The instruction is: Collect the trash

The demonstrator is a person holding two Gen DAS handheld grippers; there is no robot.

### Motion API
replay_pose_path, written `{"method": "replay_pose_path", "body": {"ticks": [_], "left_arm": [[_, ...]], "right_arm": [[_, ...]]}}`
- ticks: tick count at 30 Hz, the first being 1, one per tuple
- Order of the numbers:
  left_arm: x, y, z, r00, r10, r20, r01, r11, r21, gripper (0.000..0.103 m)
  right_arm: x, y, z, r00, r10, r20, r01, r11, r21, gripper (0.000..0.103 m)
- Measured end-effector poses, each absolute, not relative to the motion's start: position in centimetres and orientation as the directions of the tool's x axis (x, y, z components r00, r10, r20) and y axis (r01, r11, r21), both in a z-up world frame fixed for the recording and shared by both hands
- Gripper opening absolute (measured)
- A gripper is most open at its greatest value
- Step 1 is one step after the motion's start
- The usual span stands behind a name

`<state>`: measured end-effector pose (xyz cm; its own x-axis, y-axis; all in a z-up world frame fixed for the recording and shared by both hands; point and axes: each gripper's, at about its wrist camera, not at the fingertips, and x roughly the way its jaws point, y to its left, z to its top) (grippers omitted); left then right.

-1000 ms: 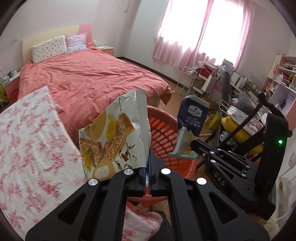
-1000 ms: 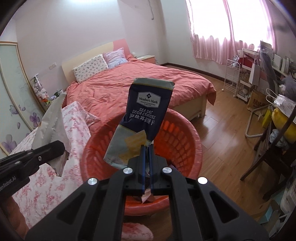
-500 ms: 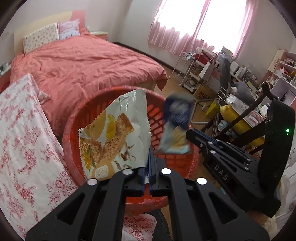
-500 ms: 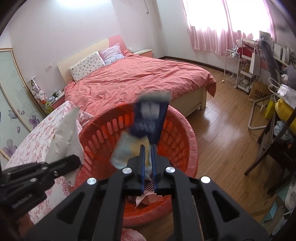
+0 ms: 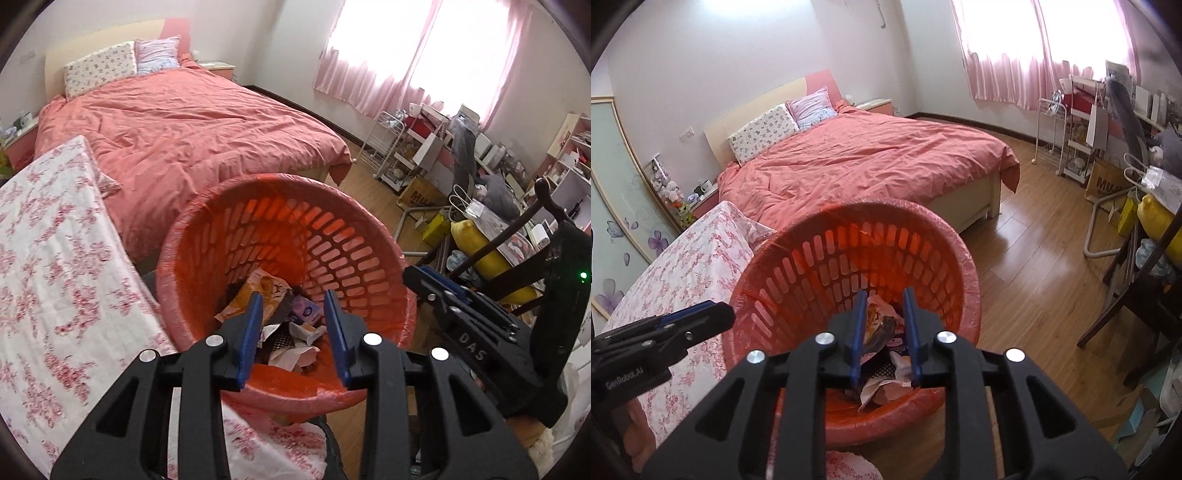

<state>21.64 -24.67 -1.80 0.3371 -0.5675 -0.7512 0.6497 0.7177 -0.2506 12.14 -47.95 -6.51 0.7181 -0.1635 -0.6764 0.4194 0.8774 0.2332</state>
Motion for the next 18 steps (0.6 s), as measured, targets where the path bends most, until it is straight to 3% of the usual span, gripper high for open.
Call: {"method": "replay_pose_path", "body": {"ticks": [5,9,12,18], "left_arm": [[21.5,-21.8,-0.4,0.392,-0.550,-0.737,0.614,0.753,-0.236,0.035],[20.5,-18.2,1.5,0.462,-0.533,-0.708,0.567,0.792,-0.226,0.043],[19.2,-15.6,2.8,0.523,-0.507,-0.686,0.540,0.819,-0.193,0.045],[14.7,-10.0,5.0,0.654,-0.451,-0.607,0.472,0.871,-0.139,0.060]], "right_arm": [[10.8,-47.0,-4.6,0.741,-0.171,-0.649,0.402,0.888,0.225,0.031],[8.9,-45.0,-2.3,0.770,-0.176,-0.613,0.377,0.901,0.215,0.035],[6.7,-42.8,-0.2,0.801,-0.183,-0.571,0.352,0.914,0.201,0.042],[2.4,-38.2,2.2,0.850,-0.186,-0.492,0.307,0.935,0.179,0.067]]}}
